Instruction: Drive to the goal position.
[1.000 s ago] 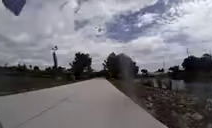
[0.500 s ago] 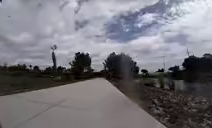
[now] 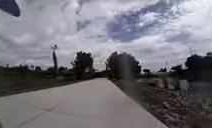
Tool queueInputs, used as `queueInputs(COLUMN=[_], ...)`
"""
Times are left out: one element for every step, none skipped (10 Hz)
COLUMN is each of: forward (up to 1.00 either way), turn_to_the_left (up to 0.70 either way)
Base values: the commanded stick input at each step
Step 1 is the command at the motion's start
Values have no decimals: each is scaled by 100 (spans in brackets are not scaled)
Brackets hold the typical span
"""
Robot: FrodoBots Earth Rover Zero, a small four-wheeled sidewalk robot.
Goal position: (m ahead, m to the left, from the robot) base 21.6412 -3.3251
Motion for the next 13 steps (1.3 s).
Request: queueInputs(forward=[60,60,60,60,60,60,60,60,60,60,60,60,60], turn_to_the_left=[11,6,1,1,1,1,1,1,1,1,1,1,1])
